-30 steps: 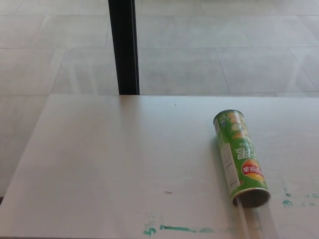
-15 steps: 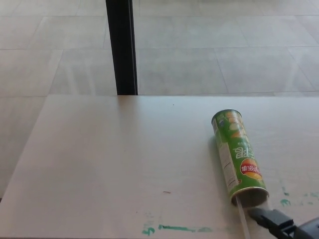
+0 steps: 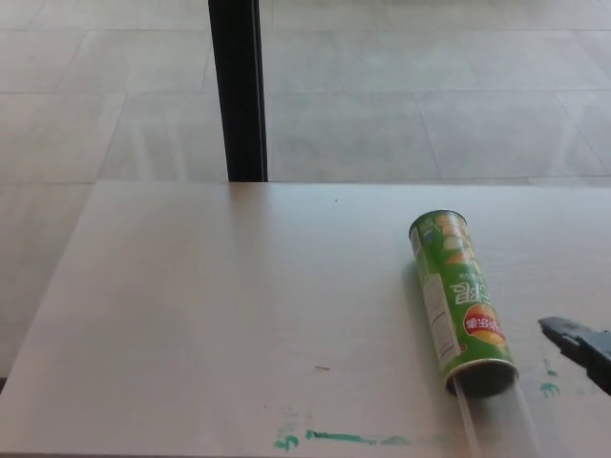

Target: Use the finger on the right hand of the robot to pull out the chips tray kept inside a container in the middle of the desk

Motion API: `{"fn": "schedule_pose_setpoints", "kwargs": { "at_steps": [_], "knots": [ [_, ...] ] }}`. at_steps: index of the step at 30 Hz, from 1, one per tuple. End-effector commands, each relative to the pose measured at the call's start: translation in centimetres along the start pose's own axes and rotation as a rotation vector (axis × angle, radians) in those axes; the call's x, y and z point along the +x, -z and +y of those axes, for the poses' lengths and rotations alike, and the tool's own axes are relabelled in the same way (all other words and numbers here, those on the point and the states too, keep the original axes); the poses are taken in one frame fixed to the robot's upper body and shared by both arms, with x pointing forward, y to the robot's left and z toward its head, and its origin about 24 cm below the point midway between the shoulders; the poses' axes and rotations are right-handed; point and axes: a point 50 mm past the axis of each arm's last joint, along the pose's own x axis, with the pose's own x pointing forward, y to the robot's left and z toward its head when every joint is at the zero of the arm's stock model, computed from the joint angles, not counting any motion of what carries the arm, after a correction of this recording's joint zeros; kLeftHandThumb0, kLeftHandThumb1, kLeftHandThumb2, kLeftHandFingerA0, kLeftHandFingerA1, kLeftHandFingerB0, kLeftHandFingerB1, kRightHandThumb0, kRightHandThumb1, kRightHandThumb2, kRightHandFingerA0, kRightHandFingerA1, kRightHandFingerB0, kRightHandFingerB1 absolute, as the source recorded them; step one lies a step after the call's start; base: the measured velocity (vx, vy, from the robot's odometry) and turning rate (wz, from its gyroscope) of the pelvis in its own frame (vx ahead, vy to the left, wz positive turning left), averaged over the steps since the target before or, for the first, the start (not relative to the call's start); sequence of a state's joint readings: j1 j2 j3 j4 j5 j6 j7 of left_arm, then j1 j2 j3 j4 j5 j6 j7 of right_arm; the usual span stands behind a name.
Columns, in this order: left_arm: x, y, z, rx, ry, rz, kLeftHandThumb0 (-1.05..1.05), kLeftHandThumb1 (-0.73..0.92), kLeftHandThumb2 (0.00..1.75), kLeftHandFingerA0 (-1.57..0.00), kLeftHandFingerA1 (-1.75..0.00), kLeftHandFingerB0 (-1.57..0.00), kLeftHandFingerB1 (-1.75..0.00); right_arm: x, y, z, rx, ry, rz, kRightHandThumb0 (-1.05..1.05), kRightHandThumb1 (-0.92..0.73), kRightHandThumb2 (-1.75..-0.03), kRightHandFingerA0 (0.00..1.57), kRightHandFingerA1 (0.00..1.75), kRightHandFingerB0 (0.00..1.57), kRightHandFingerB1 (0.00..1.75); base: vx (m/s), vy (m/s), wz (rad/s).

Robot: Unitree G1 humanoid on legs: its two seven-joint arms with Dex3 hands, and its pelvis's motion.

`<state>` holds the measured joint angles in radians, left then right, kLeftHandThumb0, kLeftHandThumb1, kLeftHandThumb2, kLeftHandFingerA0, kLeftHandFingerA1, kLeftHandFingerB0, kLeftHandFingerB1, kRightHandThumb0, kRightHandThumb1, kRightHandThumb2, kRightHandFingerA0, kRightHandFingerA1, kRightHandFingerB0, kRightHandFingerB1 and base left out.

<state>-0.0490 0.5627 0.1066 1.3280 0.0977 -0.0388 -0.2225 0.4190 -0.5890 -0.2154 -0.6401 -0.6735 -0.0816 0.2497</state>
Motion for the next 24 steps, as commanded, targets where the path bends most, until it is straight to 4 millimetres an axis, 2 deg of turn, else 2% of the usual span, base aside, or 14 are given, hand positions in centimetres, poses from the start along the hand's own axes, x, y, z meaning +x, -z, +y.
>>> {"fn": "schedule_pose_setpoints", "kwargs": {
  "at_steps": [1,4,5,6,7,9,10,13,14,17,20,21,22,24],
  "knots": [
    [-0.3,0.2,1.1,0.004,-0.029,0.001,-0.48,0.7,0.61,-0.49,-0.65,-0.47,-0.52,-3.6,4.4,-2.6,0.107,-0.001,0.216,-0.09,-0.32,-0.82,0.96,1.02,0.0,0.46,0.0,0.0,0.0],
    [-0.3,0.3,1.1,-0.007,-0.038,0.004,-0.45,0.69,0.6,-0.52,-0.66,-0.51,-0.52,-5.3,6.3,-3.4,0.105,-0.033,0.337,-0.06,-0.33,-0.82,0.89,0.96,0.0,0.46,0.0,0.0,0.0],
    [-0.3,0.3,1.1,0.009,-0.034,0.006,-0.45,0.71,0.61,-0.52,-0.65,-0.5,-0.52,-7.0,7.9,-3.9,0.087,-0.01,0.413,-0.06,-0.33,-0.82,0.94,0.94,0.02,0.47,0.0,0.0,0.0],
    [-0.3,0.3,1.2,0.011,-0.034,0.007,-0.45,0.71,0.61,-0.52,-0.65,-0.5,-0.52,-7.2,8.0,-4.0,0.086,-0.008,0.419,-0.06,-0.33,-0.82,0.94,0.94,0.02,0.47,0.0,0.0,0.0],
    [-0.3,0.3,1.2,0.011,-0.034,0.007,-0.46,0.71,0.61,-0.54,-0.66,-0.52,-0.53,-7.7,8.6,-4.1,0.099,-0.011,0.446,-0.06,-0.49,-0.55,0.93,0.84,0.07,0.3,0.0,0.0,0.0],
    [-0.3,0.4,1.1,0.026,-0.033,0.008,-0.46,0.72,0.61,-0.53,-0.62,-0.51,-0.51,-9.2,10.3,-4.2,0.127,0.043,0.52,-0.04,-0.48,-0.54,0.94,0.86,0.09,0.33,0.0,0.0,0.0],
    [-0.3,0.4,1.1,0.034,-0.035,0.009,-0.47,0.71,0.61,-0.52,-0.58,-0.5,-0.49,-10.4,11.4,-4.3,0.147,0.088,0.585,-0.08,-0.44,-0.59,0.94,0.86,0.09,0.27,0.0,0.0,0.0],
    [-0.3,0.4,1.0,0.022,-0.034,0.006,-0.48,0.7,0.61,-0.51,-0.63,-0.49,-0.51,-12.2,13.0,-3.9,0.167,0.12,0.699,-0.07,-0.5,-0.56,0.89,0.86,0.04,0.31,0.0,0.0,0.0],
    [-0.3,0.5,1.0,0.014,-0.036,0.007,-0.48,0.68,0.62,-0.52,-0.65,-0.5,-0.52,-12.8,13.4,-3.6,0.19,0.129,0.74,-0.12,-0.49,-0.6,0.85,0.87,0.07,0.25,0.0,0.0,0.0],
    [-0.2,0.5,0.8,0.007,-0.029,0.01,-0.47,0.68,0.6,-0.52,-0.64,-0.51,-0.52,-15.1,14.9,-0.8,0.24,0.184,0.861,-0.12,-0.51,-0.57,0.9,0.77,0.06,0.3,0.0,0.0,0.0],
    [-0.3,0.6,0.9,0.003,-0.028,0.01,-0.47,0.7,0.61,-0.5,-0.62,-0.5,-0.51,-15.5,15.4,0.1,0.252,0.191,0.883,-0.14,-0.52,-0.58,0.92,0.77,0.07,0.3,0.0,0.0,0.0],
    [-0.3,0.6,0.8,0.003,-0.027,0.009,-0.46,0.7,0.6,-0.5,-0.6,-0.51,-0.51,-16.2,15.9,1.7,0.271,0.192,0.944,-0.16,-0.52,-0.59,0.9,0.72,0.06,0.29,0.0,0.0,0.0],
    [-0.3,0.5,0.9,-0.001,-0.028,0.011,-0.46,0.69,0.61,-0.52,-0.64,-0.51,-0.52,-16.8,16.3,3.1,0.304,0.204,1.002,-0.13,-0.53,-0.55,0.91,0.74,0.08,0.34,0.0,0.0,0.0],
    [-0.3,0.5,0.9,0.005,-0.025,0.009,-0.45,0.71,0.6,-0.49,-0.62,-0.51,-0.51,-17.6,16.6,5.9,0.363,0.224,1.088,-0.17,-0.51,-0.61,0.83,0.76,0.08,0.3,0.0,0.0,0.0]
  ]
}}
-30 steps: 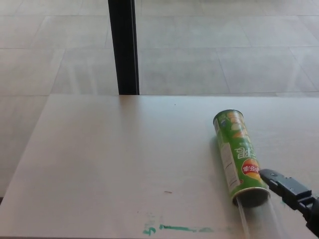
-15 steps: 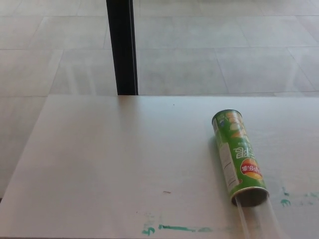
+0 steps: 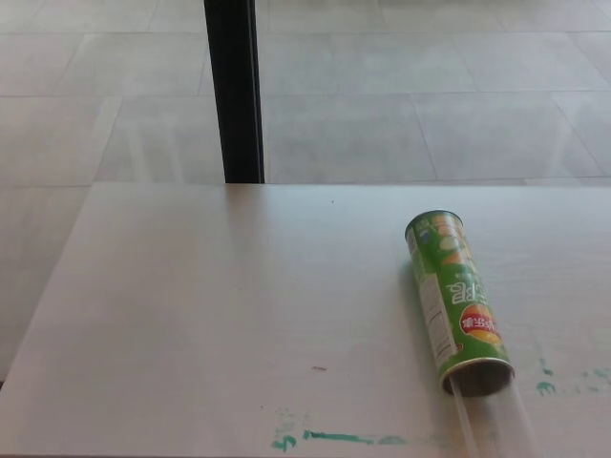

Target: Use the finger on the right hand of the robot to pull out the chips tray kept inside a container in the middle of the desk

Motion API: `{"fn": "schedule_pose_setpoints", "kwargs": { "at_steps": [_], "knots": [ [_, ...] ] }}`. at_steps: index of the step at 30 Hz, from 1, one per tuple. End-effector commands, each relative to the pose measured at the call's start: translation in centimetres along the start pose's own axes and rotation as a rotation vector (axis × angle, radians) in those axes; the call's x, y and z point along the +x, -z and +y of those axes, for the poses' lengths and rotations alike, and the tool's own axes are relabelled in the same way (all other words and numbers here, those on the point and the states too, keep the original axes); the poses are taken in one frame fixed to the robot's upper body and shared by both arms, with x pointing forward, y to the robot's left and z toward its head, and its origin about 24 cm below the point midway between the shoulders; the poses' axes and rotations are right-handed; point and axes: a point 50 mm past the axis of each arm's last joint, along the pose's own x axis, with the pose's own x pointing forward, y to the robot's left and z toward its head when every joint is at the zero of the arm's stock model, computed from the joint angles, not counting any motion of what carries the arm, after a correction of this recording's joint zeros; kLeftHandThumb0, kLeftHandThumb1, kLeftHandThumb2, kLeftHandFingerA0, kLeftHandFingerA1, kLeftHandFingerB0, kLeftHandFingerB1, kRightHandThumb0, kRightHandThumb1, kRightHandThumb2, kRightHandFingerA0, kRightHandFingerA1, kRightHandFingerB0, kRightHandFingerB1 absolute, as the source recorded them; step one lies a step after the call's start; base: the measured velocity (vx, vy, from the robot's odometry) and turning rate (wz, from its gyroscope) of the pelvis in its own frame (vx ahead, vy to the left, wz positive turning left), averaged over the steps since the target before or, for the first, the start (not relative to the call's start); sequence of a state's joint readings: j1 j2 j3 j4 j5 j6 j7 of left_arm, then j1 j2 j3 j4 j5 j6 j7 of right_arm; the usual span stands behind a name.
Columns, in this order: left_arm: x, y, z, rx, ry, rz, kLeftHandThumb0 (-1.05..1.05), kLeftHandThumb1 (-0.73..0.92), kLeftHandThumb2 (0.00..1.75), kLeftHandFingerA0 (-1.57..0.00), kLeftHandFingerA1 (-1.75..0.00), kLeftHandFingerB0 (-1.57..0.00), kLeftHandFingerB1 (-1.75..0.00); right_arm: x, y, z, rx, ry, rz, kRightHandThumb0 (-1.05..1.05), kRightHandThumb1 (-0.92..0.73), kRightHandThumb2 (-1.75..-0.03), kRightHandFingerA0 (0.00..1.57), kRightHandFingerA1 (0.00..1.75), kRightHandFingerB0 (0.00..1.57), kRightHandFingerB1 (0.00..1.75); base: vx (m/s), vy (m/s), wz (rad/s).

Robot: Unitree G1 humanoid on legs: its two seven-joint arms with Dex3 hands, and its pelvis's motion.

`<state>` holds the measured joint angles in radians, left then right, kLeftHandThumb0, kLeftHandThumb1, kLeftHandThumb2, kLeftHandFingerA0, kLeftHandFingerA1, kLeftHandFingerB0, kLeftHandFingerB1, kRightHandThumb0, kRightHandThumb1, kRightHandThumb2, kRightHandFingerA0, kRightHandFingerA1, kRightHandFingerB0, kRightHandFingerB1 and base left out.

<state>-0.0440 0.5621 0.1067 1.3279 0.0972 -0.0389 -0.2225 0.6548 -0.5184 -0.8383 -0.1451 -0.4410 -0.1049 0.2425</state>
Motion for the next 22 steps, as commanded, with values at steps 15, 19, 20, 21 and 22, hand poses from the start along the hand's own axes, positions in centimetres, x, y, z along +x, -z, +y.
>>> {"fn": "schedule_pose_setpoints", "kwargs": {
  "at_steps": [15,19,20,21,22],
  "knots": [
    [-0.1,0.1,0.4,-0.013,-0.024,-0.007,-0.44,0.69,0.6,-0.45,-0.66,-0.51,-0.56,-1.7,8.5,12.2,0.534,0.112,0.549,-0.15,-0.38,-0.84,0.77,0.91,0.08,0.52,0.0,0.0,0.0],
    [-0.1,0.5,0.2,-0.002,-0.017,0.0,-0.49,0.69,0.6,-0.51,-0.63,-0.51,-0.51,-1.9,8.9,12.9,0.596,0.063,0.57,-0.23,-0.56,-0.56,0.81,0.83,0.14,0.44,0.0,0.0,0.0],
    [-0.1,0.4,0.2,-0.006,-0.016,-0.003,-0.49,0.69,0.6,-0.51,-0.63,-0.51,-0.51,-2.0,8.9,13.0,0.599,0.067,0.58,-0.23,-0.56,-0.56,0.81,0.83,0.14,0.44,0.0,0.0,0.0],
    [-0.1,0.4,0.2,-0.007,-0.015,-0.004,-0.49,0.69,0.6,-0.51,-0.63,-0.51,-0.51,-1.9,8.9,12.9,0.599,0.07,0.578,-0.23,-0.56,-0.56,0.81,0.83,0.14,0.44,0.0,0.0,0.0],
    [-0.1,0.4,0.2,-0.007,-0.015,-0.004,-0.49,0.69,0.6,-0.51,-0.63,-0.51,-0.51,-1.9,8.9,12.9,0.599,0.07,0.578,-0.23,-0.56,-0.56,0.81,0.83,0.14,0.44,0.0,0.0,0.0]
  ]
}}
